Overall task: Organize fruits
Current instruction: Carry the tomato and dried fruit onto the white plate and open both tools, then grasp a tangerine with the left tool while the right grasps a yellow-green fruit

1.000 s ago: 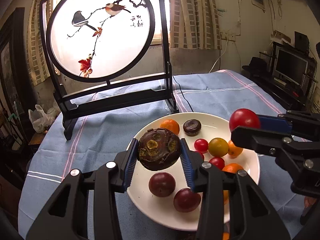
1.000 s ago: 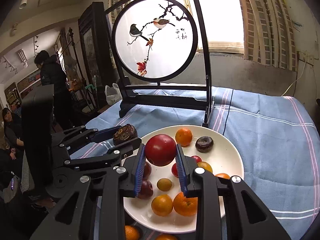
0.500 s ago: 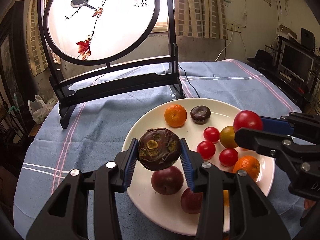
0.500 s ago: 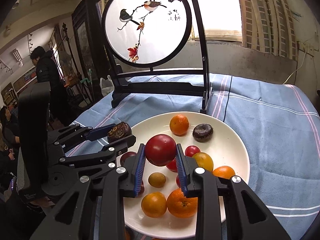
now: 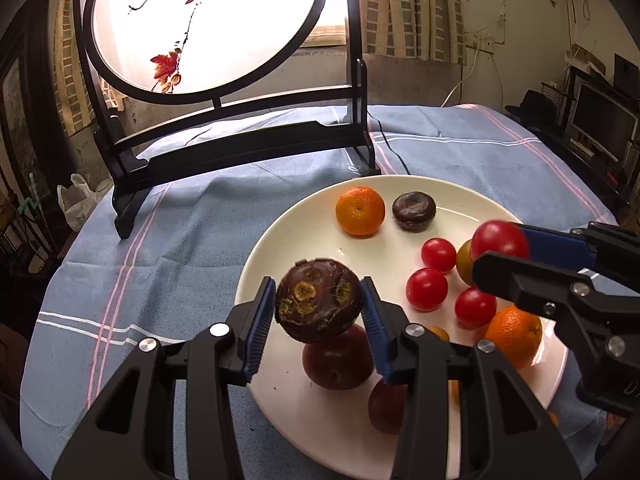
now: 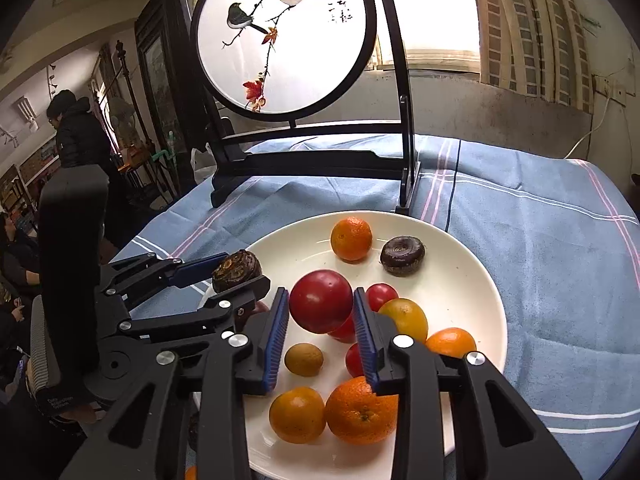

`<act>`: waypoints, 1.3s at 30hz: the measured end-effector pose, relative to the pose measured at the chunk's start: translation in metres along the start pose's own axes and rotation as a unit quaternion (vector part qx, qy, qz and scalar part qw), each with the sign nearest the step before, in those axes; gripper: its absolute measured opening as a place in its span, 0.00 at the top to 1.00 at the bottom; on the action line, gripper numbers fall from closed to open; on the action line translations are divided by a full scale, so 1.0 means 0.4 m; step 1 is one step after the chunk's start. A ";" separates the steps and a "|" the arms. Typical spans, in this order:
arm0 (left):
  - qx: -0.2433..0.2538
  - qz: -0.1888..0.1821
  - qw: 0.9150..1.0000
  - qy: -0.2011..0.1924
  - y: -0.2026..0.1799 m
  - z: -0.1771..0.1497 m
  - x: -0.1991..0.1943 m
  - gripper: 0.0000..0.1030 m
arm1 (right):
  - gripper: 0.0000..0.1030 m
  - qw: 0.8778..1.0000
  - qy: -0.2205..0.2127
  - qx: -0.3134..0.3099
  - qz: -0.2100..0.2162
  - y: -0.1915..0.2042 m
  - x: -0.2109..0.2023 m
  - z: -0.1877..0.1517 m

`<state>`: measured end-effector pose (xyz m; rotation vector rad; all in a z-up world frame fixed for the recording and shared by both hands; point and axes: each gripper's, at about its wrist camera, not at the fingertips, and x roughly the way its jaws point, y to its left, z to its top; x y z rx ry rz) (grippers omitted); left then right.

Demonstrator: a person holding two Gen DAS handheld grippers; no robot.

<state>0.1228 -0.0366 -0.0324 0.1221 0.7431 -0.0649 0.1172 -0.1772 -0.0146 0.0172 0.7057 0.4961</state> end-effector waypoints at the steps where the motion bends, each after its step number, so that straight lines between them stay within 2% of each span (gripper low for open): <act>1: 0.000 0.005 1.000 -0.006 0.002 0.000 -0.004 0.40 | 0.52 1.000 -0.007 0.006 -0.003 -0.005 -0.005 0.001; 2: -0.001 0.009 1.000 -0.014 0.005 0.001 -0.010 0.35 | 0.51 1.000 -0.012 0.011 -0.005 -0.011 -0.011 0.004; 7: -0.006 0.004 1.000 -0.021 0.012 0.005 -0.026 0.35 | 0.49 1.000 -0.025 0.016 0.004 -0.017 -0.037 0.014; 13: -0.001 0.000 1.000 -0.026 0.011 0.004 -0.050 0.35 | 0.49 0.999 -0.032 -0.003 0.013 0.021 -0.071 0.017; 18: 0.006 -0.016 0.998 -0.054 0.022 0.003 -0.140 0.35 | 0.41 0.998 -0.050 -0.046 0.016 0.073 -0.179 -0.008; 23: 0.039 -0.026 0.997 -0.064 0.020 -0.054 -0.241 0.31 | 0.41 0.994 -0.021 -0.106 -0.021 0.085 -0.277 -0.100; 27: 0.072 -0.068 0.994 -0.044 -0.014 -0.133 -0.286 0.31 | 0.40 0.992 0.018 -0.115 -0.049 0.059 -0.300 -0.193; 30: 0.107 -0.113 0.988 -0.013 -0.068 -0.206 -0.289 0.30 | 0.40 0.992 0.046 -0.107 -0.043 0.048 -0.286 -0.250; 33: 0.150 -0.128 0.980 0.008 -0.122 -0.270 -0.276 0.30 | 0.40 0.990 0.074 -0.118 -0.023 0.067 -0.262 -0.300; 36: 0.171 -0.133 0.976 0.024 -0.153 -0.295 -0.253 0.39 | 0.42 0.985 0.101 -0.137 -0.005 0.099 -0.223 -0.333; 38: 0.167 -0.135 0.976 0.034 -0.162 -0.293 -0.234 0.51 | 0.49 0.983 0.115 -0.145 0.001 0.115 -0.192 -0.343; 39: 0.164 -0.136 0.976 0.038 -0.164 -0.289 -0.223 0.53 | 0.49 0.982 0.119 -0.145 0.004 0.118 -0.181 -0.343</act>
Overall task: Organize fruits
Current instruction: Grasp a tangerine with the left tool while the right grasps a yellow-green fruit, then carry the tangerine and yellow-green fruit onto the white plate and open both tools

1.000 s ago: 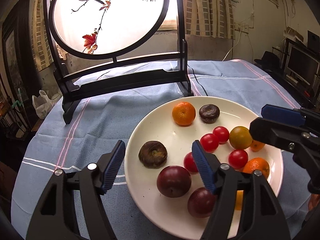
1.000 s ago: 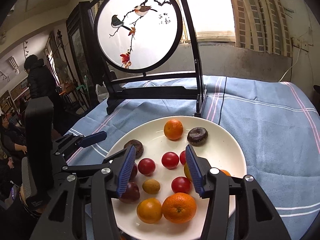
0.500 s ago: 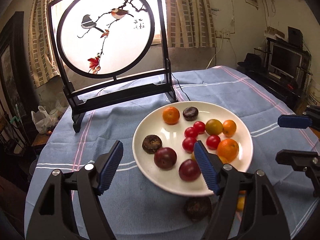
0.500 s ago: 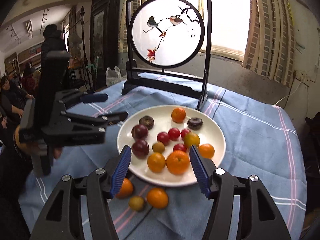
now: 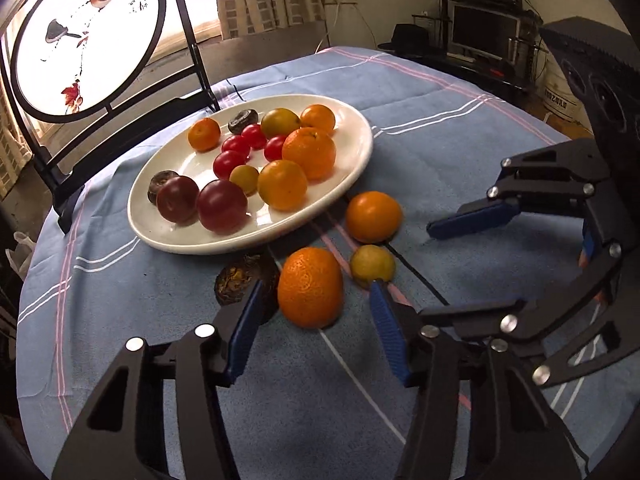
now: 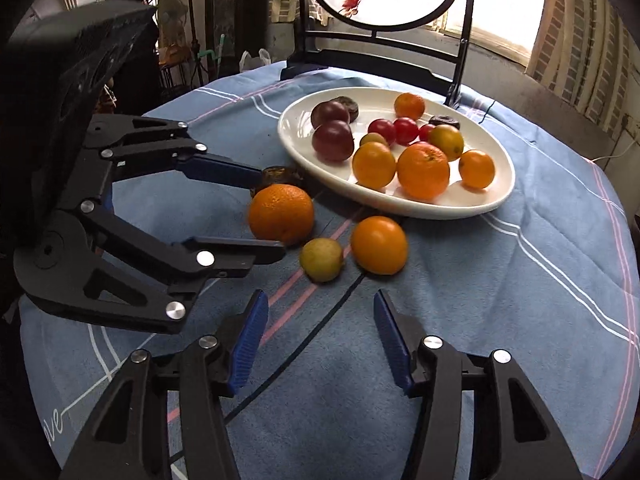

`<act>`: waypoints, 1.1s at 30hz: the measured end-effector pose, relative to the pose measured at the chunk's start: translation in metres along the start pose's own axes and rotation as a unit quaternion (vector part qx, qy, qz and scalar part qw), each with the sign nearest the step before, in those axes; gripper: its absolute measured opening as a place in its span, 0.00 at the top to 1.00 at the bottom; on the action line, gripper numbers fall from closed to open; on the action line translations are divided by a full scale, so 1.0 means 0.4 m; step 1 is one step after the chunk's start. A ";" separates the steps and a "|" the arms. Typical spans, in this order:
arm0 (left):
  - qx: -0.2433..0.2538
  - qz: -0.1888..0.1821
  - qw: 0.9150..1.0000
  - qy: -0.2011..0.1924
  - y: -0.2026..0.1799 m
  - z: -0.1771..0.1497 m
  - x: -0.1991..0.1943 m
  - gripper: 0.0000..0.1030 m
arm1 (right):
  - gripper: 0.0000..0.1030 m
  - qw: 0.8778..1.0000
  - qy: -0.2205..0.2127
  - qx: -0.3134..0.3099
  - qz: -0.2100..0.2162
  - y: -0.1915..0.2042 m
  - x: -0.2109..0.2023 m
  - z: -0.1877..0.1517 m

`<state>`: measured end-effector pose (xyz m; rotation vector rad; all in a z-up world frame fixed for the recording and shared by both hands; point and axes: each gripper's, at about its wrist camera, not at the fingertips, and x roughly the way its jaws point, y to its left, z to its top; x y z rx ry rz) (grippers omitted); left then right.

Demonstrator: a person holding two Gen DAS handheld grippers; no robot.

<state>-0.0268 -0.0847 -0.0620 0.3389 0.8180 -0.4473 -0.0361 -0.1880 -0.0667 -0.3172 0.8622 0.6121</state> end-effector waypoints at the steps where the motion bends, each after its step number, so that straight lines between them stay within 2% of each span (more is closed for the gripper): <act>1: -0.003 -0.003 1.000 0.004 0.002 0.003 0.010 0.55 | 0.50 1.000 0.004 0.000 0.004 0.001 0.012 0.005; 3: -0.005 -0.005 1.000 0.003 0.006 0.005 0.021 0.58 | 0.56 1.000 0.007 -0.001 0.005 0.002 0.029 0.015; 5: -0.002 -0.002 1.000 -0.002 0.006 0.006 0.023 0.66 | 0.57 1.000 0.009 -0.002 0.008 0.001 0.037 0.023; 10: -0.027 -0.033 0.999 -0.007 0.045 0.009 -0.004 0.68 | 0.59 1.000 0.009 0.006 0.016 -0.010 0.038 0.030; 13: -0.047 -0.027 0.998 -0.037 0.080 0.019 -0.057 0.68 | 0.64 1.000 0.013 0.006 0.010 -0.008 0.053 0.034; 15: -0.064 -0.024 0.996 -0.055 0.102 0.026 -0.086 0.68 | 0.72 1.000 0.009 0.012 0.007 -0.009 0.062 0.041; 18: -0.075 -0.007 0.995 -0.062 0.122 0.032 -0.109 0.68 | 0.73 1.000 0.003 0.018 -0.001 -0.008 0.063 0.046; 21: -0.075 0.003 0.995 -0.066 0.136 0.040 -0.124 0.68 | 0.73 1.000 -0.006 0.013 0.011 -0.001 0.032 0.043; 24: -0.072 0.020 0.994 -0.075 0.151 0.069 -0.135 0.68 | 0.73 0.999 -0.035 0.014 0.008 -0.014 -0.024 0.067; 28: -0.079 0.055 0.990 -0.105 0.179 0.136 -0.143 0.68 | 0.73 0.995 -0.093 0.032 -0.017 -0.063 -0.092 0.143; 31: -0.094 0.074 0.986 -0.121 0.200 0.193 -0.124 0.67 | 0.73 0.990 -0.129 0.056 -0.027 -0.109 -0.110 0.208; 33: -0.096 0.099 0.982 -0.125 0.210 0.224 -0.097 0.67 | 0.73 0.987 -0.144 0.069 -0.027 -0.136 -0.105 0.247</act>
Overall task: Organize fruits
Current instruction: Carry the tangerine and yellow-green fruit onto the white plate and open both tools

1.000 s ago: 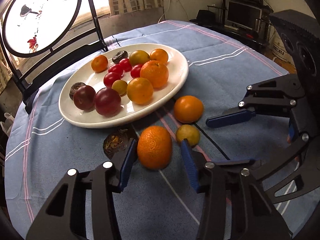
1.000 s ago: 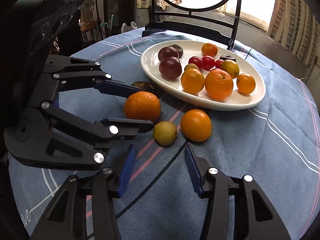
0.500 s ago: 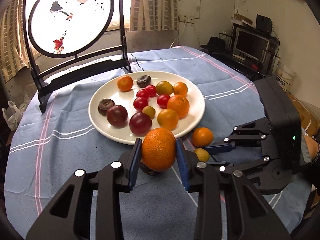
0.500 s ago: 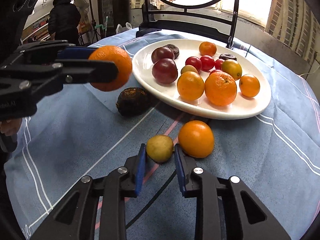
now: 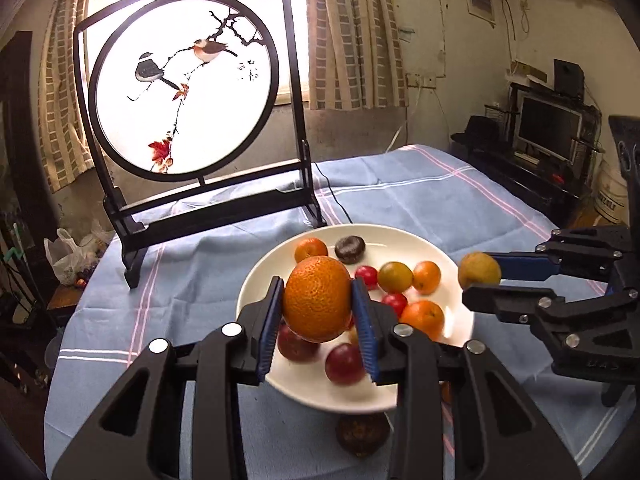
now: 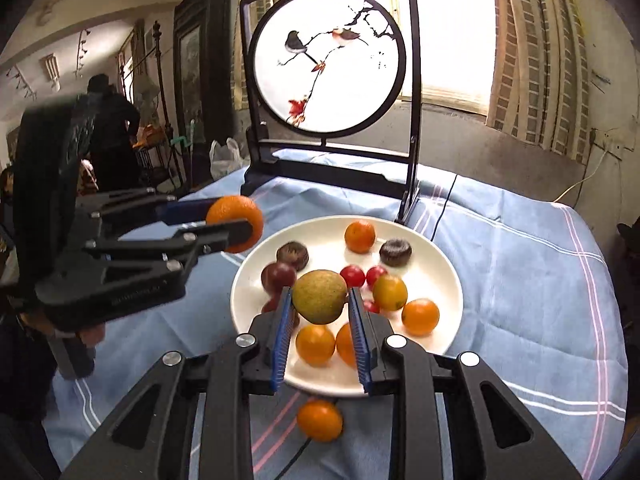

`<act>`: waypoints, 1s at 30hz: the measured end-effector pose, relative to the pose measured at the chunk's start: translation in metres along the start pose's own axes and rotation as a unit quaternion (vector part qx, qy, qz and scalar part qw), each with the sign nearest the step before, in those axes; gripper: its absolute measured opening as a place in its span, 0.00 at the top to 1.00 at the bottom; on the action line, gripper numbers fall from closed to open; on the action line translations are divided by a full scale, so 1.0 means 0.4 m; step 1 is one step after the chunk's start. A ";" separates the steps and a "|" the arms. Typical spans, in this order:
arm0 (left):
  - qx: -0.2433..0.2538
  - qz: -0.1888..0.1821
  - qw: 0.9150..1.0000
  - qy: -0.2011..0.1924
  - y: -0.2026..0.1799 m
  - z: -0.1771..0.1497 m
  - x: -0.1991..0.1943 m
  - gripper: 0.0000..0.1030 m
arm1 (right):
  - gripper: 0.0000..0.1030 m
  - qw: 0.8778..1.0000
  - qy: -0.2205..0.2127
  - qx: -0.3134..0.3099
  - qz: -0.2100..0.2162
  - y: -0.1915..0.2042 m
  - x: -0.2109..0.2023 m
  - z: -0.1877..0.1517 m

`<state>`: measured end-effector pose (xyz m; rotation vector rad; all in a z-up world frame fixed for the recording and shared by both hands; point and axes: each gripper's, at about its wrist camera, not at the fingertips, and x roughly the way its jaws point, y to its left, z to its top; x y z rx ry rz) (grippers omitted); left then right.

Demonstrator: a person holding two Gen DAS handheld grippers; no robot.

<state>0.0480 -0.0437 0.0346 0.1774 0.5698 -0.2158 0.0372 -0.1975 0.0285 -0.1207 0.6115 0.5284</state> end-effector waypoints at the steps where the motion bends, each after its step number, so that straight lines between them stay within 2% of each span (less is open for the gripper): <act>1: -0.002 0.006 1.000 0.002 0.001 0.008 0.018 0.67 | 0.73 1.000 -0.007 0.004 -0.007 -0.009 0.013 0.016; 5: -0.027 0.005 0.999 0.021 0.007 0.013 0.095 0.67 | 0.73 0.999 -0.013 0.041 -0.003 -0.047 0.075 0.052; 9: -0.051 -0.006 0.998 0.042 0.017 -0.005 0.155 0.67 | 0.73 0.998 -0.009 0.062 0.008 -0.056 0.128 0.052; 12: -0.039 0.000 0.998 0.052 0.011 -0.021 0.181 0.67 | 0.73 0.998 -0.003 0.058 0.011 -0.046 0.153 0.046; 17: -0.034 0.005 0.998 0.061 0.015 -0.033 0.199 0.67 | 0.73 0.998 0.011 0.059 0.008 -0.051 0.179 0.032; 29: -0.030 0.012 0.998 0.061 0.001 -0.034 0.197 0.66 | 0.72 0.998 0.015 0.066 0.001 -0.055 0.188 0.024; 30: -0.030 0.015 0.998 0.059 0.001 -0.035 0.197 0.66 | 0.61 0.997 0.015 0.070 -0.001 -0.059 0.191 0.022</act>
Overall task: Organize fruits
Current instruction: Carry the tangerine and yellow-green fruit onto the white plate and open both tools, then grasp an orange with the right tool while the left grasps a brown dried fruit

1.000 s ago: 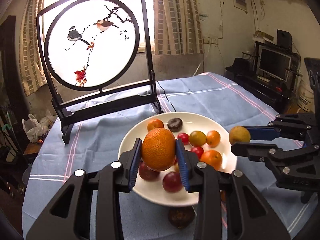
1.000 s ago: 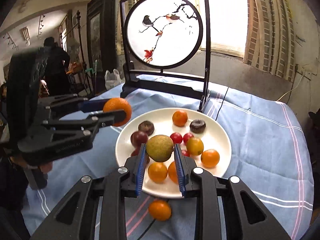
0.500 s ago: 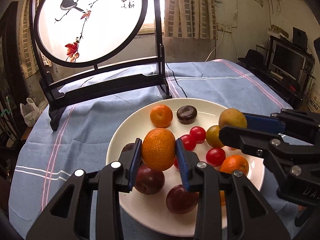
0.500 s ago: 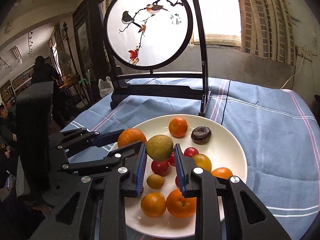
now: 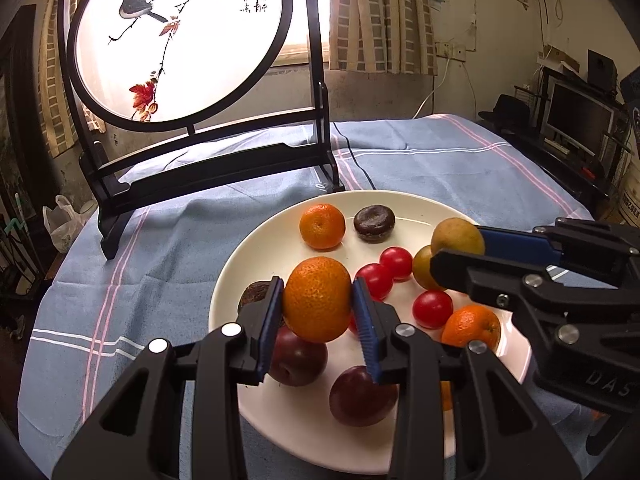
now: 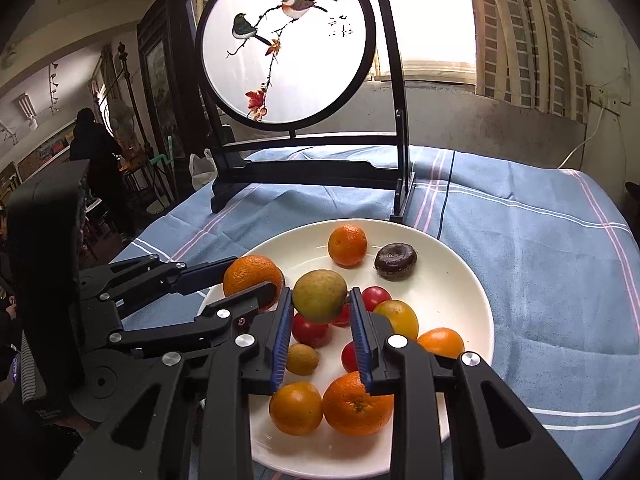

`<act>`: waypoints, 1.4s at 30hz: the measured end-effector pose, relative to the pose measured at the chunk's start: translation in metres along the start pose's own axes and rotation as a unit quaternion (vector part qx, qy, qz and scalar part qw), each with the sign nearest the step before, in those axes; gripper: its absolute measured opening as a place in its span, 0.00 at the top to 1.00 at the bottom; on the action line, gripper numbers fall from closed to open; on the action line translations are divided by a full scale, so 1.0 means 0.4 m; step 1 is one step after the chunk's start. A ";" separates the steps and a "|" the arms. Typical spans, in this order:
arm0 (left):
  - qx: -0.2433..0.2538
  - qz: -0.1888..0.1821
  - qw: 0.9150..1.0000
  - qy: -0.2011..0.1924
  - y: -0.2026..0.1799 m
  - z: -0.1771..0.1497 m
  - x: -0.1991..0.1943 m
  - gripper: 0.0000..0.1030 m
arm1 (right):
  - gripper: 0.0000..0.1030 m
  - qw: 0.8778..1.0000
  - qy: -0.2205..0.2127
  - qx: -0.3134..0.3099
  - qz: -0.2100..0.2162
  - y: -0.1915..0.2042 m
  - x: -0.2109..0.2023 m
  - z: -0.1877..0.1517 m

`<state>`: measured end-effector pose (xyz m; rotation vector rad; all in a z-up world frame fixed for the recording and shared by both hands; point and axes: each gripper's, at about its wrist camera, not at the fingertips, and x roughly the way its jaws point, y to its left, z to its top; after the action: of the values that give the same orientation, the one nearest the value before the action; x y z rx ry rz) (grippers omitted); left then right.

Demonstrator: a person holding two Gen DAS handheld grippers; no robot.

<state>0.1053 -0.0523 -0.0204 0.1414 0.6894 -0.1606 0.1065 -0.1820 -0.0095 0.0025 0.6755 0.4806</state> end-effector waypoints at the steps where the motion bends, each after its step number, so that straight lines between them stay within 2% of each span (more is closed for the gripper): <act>1: 0.000 0.007 1.000 -0.006 0.001 0.000 -0.003 0.56 | 0.52 1.000 0.000 0.005 -0.004 -0.005 0.001 -0.001; 2: -0.002 0.013 1.000 -0.011 0.003 0.001 -0.006 0.39 | 0.45 1.000 -0.007 0.013 -0.011 -0.012 -0.003 -0.001; 4: -0.009 0.020 0.999 -0.026 0.009 0.003 -0.020 0.30 | 0.45 1.000 -0.013 0.019 -0.012 -0.021 -0.010 0.002; 17: -0.002 0.015 0.999 -0.033 0.006 0.008 -0.043 0.30 | 0.45 1.000 -0.025 0.013 -0.005 -0.007 -0.036 0.010; 20: 0.000 0.013 0.999 -0.049 0.015 0.015 -0.084 0.30 | 0.45 0.999 -0.043 0.006 0.005 0.008 -0.082 0.022; 24: 0.006 0.002 0.997 -0.077 0.040 0.002 -0.174 0.30 | 0.40 0.998 -0.054 -0.025 0.018 0.030 -0.179 0.001; 28: 0.035 0.003 0.997 -0.073 0.050 -0.050 -0.232 0.26 | 0.40 0.996 -0.002 -0.089 -0.005 0.054 -0.225 -0.093; 33: 0.057 -0.023 0.998 -0.031 0.037 -0.141 -0.241 0.25 | 0.40 0.986 0.095 -0.132 -0.025 0.062 -0.174 -0.243; 37: 0.092 -0.033 0.995 -0.005 -0.003 -0.195 -0.221 0.25 | 0.41 0.987 0.110 -0.118 -0.022 0.055 -0.128 -0.263; 40: 0.106 -0.045 0.993 0.009 -0.028 -0.216 -0.202 0.25 | 0.55 0.984 0.128 -0.125 -0.020 0.065 -0.088 -0.259; 41: 0.109 -0.048 0.993 0.014 -0.033 -0.221 -0.194 0.25 | 0.64 0.981 0.139 -0.132 -0.021 0.070 -0.072 -0.261; 42: 0.108 -0.052 0.993 0.020 -0.036 -0.226 -0.185 0.25 | 0.65 0.979 0.145 -0.140 -0.026 0.073 -0.061 -0.265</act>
<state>-0.0098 -0.0425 -0.0428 0.3174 0.7185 -0.3325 0.0139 -0.1824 -0.0733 -0.3554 0.8857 0.5280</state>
